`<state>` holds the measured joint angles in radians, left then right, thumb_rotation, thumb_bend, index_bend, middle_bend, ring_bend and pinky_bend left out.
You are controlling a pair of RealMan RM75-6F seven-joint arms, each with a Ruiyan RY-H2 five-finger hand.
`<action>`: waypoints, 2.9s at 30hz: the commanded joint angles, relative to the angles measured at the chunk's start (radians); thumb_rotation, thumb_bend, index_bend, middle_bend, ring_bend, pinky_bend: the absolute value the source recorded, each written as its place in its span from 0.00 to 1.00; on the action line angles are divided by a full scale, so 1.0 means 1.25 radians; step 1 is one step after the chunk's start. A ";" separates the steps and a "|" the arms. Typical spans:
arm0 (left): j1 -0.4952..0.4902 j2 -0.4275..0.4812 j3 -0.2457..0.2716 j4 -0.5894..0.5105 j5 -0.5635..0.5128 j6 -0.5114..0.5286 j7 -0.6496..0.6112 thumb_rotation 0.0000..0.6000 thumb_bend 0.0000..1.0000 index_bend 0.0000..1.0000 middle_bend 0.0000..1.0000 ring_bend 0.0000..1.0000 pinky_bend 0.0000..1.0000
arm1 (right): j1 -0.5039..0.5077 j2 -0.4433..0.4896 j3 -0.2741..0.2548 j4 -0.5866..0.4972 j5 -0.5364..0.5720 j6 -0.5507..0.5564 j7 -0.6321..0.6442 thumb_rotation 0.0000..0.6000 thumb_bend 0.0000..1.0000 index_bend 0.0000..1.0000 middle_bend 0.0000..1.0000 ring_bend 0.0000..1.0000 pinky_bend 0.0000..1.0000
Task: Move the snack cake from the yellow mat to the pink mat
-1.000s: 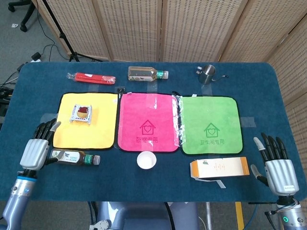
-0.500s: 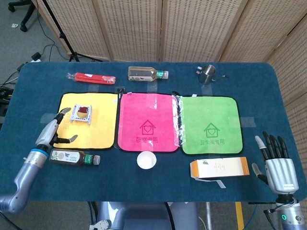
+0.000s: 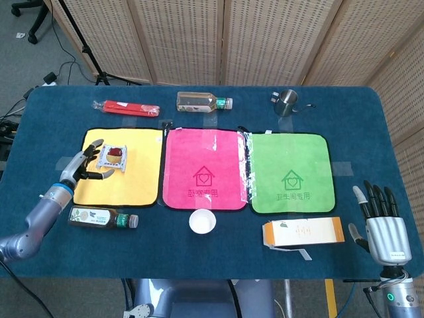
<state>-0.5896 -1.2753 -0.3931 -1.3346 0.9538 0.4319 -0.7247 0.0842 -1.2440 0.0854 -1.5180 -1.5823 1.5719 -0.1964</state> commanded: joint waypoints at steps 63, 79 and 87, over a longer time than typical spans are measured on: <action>-0.023 -0.070 -0.038 0.089 -0.017 -0.113 0.040 1.00 0.28 0.00 0.00 0.00 0.00 | 0.008 -0.010 -0.014 0.004 -0.008 -0.010 -0.016 1.00 0.34 0.00 0.00 0.00 0.00; -0.050 -0.112 -0.027 0.083 0.009 -0.085 0.063 1.00 0.28 0.00 0.00 0.00 0.00 | 0.011 -0.012 -0.017 0.006 -0.009 -0.016 -0.017 1.00 0.34 0.00 0.00 0.00 0.00; -0.068 -0.119 -0.021 0.060 0.002 -0.077 0.077 1.00 0.28 0.00 0.00 0.00 0.00 | 0.011 -0.012 -0.018 0.006 -0.008 -0.019 -0.017 1.00 0.34 0.00 0.00 0.00 0.00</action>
<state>-0.6712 -1.4222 -0.4209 -1.2565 0.9585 0.3334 -0.6317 0.0986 -1.2588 0.0634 -1.5109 -1.5919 1.5477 -0.2172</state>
